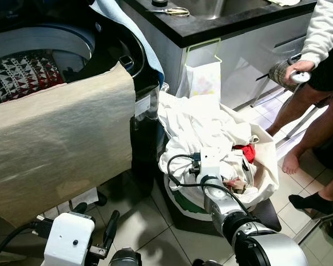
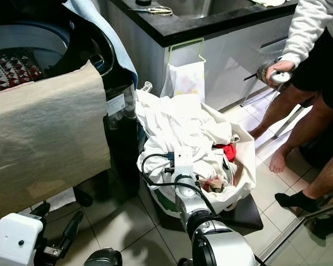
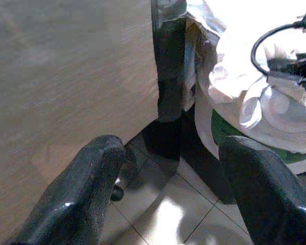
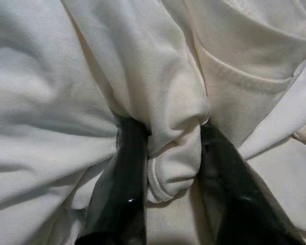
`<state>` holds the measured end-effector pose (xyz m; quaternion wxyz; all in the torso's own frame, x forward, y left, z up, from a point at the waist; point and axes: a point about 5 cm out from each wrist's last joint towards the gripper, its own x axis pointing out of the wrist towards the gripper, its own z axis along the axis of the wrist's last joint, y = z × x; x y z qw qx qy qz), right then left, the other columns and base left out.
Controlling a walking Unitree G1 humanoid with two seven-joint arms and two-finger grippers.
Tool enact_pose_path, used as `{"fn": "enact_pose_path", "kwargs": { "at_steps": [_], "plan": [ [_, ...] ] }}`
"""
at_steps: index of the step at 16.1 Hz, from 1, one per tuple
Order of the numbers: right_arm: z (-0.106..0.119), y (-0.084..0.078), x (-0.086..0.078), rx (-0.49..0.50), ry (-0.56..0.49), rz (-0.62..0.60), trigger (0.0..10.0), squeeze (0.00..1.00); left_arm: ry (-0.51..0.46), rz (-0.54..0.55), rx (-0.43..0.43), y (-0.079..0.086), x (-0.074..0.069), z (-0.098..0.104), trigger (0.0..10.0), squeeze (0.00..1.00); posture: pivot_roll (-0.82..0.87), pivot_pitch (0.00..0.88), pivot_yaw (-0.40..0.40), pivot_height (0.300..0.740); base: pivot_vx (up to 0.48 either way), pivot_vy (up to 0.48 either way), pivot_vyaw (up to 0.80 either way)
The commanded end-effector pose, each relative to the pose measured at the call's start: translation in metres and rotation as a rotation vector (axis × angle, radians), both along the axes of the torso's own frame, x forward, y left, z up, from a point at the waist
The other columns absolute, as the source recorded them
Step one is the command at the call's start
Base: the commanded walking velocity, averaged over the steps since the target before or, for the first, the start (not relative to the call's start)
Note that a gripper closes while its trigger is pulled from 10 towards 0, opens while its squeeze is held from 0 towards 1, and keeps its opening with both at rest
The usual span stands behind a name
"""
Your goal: Clothes washing
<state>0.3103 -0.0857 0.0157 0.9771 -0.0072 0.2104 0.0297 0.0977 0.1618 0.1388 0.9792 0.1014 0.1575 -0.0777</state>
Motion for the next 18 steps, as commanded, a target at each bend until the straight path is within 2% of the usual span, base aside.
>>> {"fn": "enact_pose_path", "kwargs": {
  "at_steps": [1, 3, 9, 11, 14, 17, 18],
  "plan": [
    [-0.006, 0.0, -0.006, -0.016, 0.013, 0.022, 0.0, 0.0, 0.013, 0.003, -0.001, -0.001, 0.001, -0.003, 10.0, 0.0, 0.33, 0.142, -0.055, 0.74, 0.0, 0.0, 0.0],
    [-0.007, 0.001, -0.008, -0.047, 0.006, 0.065, 0.0, 0.0, 0.0, -0.009, -0.002, -0.002, 0.006, -0.004, 10.0, 0.0, 0.31, 0.136, -0.048, 0.74, 0.0, 0.0, 0.0],
    [-0.015, -0.012, -0.012, -0.085, 0.059, 0.04, 0.0, 0.0, -0.01, -0.026, 0.003, -0.003, 0.018, -0.009, 10.0, 0.0, 0.3, 0.119, -0.042, 0.74, 0.0, 0.0, 0.0],
    [-0.012, -0.013, -0.009, -0.087, 0.046, 0.054, 0.0, 0.0, -0.016, -0.018, 0.001, -0.001, 0.024, -0.013, 10.0, 0.0, 0.29, 0.091, -0.053, 0.74, 0.0, 0.0, 0.0],
    [0.002, -0.012, 0.002, -0.091, -0.037, 0.133, 0.0, 0.0, -0.059, -0.035, -0.003, -0.008, 0.046, -0.022, 10.0, 0.0, 0.26, 0.006, -0.085, 0.74, 0.0, 0.0, 0.0],
    [0.015, -0.017, 0.011, -0.074, -0.118, 0.174, 0.0, 0.0, -0.072, -0.027, -0.009, -0.009, 0.06, -0.028, 10.0, 0.0, 0.23, 0.0, -0.095, 0.74, 0.0, 0.0, 0.0],
    [0.028, -0.015, 0.018, -0.037, -0.179, 0.207, 0.0, 0.0, -0.08, -0.011, -0.017, -0.01, 0.073, -0.034, 10.0, 0.0, 0.21, 0.0, -0.1, 0.74, 0.0, 0.0, 0.0]
  ]
}}
